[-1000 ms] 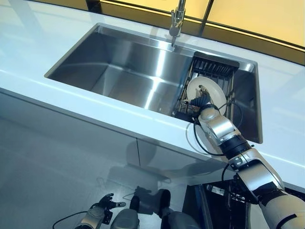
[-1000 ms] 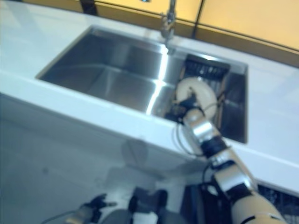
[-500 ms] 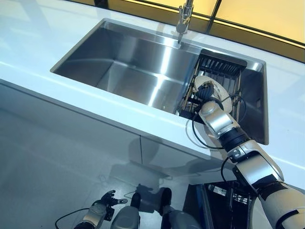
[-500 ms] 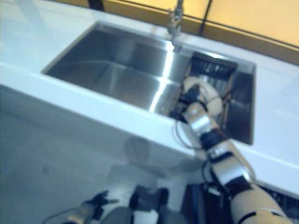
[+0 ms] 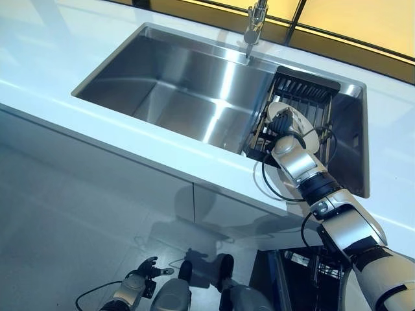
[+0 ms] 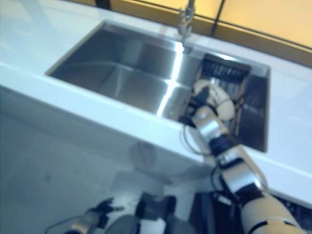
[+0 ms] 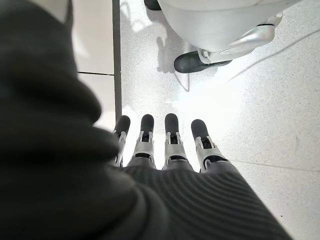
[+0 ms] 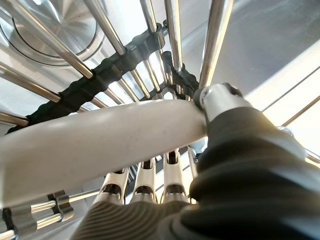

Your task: Take plates into dishwasher

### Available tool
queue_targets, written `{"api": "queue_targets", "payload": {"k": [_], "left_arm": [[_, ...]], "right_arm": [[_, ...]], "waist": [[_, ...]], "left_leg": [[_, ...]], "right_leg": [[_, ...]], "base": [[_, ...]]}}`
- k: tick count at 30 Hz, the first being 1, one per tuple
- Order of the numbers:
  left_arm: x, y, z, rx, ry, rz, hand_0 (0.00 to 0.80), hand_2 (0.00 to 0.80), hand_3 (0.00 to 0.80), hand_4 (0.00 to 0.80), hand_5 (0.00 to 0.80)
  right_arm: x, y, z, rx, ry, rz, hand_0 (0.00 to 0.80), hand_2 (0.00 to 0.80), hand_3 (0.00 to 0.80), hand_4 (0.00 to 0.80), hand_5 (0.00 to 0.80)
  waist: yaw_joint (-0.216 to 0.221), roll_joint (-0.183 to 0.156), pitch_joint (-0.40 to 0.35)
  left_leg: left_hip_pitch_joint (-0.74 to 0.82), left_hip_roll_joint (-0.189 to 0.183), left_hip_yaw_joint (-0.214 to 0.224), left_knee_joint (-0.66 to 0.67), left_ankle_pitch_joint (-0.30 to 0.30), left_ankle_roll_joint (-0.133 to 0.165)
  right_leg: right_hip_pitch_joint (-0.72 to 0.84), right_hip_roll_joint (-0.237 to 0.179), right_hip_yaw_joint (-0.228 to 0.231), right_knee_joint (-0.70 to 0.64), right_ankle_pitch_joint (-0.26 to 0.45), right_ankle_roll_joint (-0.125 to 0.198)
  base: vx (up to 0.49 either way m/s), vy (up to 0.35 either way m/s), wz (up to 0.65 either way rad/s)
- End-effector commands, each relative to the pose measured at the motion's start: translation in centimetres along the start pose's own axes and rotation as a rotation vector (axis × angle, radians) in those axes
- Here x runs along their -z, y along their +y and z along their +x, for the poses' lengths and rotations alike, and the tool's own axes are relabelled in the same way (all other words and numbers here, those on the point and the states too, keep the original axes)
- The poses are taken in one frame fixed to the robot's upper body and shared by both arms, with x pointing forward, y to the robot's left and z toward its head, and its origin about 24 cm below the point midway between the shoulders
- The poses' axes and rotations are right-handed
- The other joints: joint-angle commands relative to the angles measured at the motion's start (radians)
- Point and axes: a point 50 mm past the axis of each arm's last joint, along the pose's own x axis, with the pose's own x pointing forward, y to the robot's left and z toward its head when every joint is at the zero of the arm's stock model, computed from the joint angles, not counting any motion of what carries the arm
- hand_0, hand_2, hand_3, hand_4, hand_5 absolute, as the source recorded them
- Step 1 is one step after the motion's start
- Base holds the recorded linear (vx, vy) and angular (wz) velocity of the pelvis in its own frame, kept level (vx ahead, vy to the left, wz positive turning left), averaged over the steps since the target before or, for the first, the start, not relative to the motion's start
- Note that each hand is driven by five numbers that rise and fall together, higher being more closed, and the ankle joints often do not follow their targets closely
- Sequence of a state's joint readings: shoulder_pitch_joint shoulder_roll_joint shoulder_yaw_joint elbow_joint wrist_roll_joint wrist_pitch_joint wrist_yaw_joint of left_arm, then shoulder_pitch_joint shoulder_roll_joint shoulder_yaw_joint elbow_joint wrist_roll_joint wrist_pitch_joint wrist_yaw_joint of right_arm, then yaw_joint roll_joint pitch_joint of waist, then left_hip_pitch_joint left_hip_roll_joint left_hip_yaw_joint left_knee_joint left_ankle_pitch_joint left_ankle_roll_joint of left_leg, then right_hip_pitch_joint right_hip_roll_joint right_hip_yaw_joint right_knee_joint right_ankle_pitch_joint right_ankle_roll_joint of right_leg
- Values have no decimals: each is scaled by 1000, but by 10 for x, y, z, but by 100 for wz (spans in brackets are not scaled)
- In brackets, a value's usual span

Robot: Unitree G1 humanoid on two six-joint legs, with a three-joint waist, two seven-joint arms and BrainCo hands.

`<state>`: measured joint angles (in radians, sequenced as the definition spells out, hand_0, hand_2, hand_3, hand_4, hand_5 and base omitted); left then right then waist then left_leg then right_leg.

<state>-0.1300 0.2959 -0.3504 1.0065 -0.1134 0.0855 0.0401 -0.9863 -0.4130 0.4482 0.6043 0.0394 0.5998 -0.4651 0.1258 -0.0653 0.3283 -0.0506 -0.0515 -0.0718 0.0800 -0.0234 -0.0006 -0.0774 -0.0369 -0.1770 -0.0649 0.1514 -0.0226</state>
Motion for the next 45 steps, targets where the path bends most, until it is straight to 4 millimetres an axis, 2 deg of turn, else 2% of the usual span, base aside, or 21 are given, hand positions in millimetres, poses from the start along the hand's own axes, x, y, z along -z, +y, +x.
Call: {"api": "queue_targets", "payload": {"k": [1, 6, 16, 20, 27, 33, 38, 45], "left_arm": [[-12, -1, 1, -2, -39, 2, 0, 0, 0, 0, 0], [-5, 2, 0, -12, -23, 6, 0, 0, 0, 0, 0], [12, 0, -2, -13, 10, 8, 0, 0, 0, 0, 0], [22, 0, -4, -12, 34, 16, 0, 0, 0, 0, 0], [33, -3, -6, -9, 52, 12, 0, 0, 0, 0, 0], [44, -8, -9, -6, 74, 0, 0, 0, 0, 0, 0], [55, -9, -12, -5, 100, -9, 0, 0, 0, 0, 0], [63, -9, -14, -3, 113, -15, 0, 0, 0, 0, 0]], "right_arm": [[5, -8, 3, 2, -28, -23, 800, 800, 800, 800, 800], [-2, -31, 4, 95, -102, 37, 800, 800, 800, 800, 800], [-8, -58, -3, 191, -234, 305, 800, 800, 800, 800, 800], [-16, -74, -12, 244, -356, 413, 800, 800, 800, 800, 800], [-22, -79, -26, 269, -464, 546, 800, 800, 800, 800, 800], [-33, -95, -44, 302, -604, 676, 800, 800, 800, 800, 800], [-40, -110, -63, 339, -730, 749, 800, 800, 800, 800, 800], [-39, -130, -80, 396, -825, 796, 800, 800, 800, 800, 800]], "waist": [[25, 18, 6], [19, 6, -12], [4, 4, -52], [-2, 8, -69], [-13, 23, -83], [-24, 32, -115], [-37, 38, -140], [-58, 44, -164]], "left_leg": [[-16, -32, 28, -12, -91, 107], [-6, -30, 31, -17, -94, 108], [25, -30, 38, -26, -103, 114], [35, -31, 44, -28, -105, 116], [48, -34, 47, -32, -110, 121], [67, -36, 47, -47, -107, 125], [80, -40, 49, -56, -110, 130], [92, -43, 62, -59, -117, 136]], "right_leg": [[25, 4, 48, 107, -170, 45], [32, 9, 55, 103, -168, 50], [55, 12, 61, 90, -163, 59], [61, 9, 60, 83, -157, 66], [68, 8, 67, 81, -159, 71], [79, 7, 74, 74, -158, 73], [81, 6, 87, 74, -158, 77], [77, 6, 113, 72, -147, 87]], "base": [[0, 0, 0], [0, 0, 0], [10, 14, -3], [20, 16, -6], [3, 8, -3], [15, 18, -4], [9, 42, -4], [-30, 65, -9]]}}
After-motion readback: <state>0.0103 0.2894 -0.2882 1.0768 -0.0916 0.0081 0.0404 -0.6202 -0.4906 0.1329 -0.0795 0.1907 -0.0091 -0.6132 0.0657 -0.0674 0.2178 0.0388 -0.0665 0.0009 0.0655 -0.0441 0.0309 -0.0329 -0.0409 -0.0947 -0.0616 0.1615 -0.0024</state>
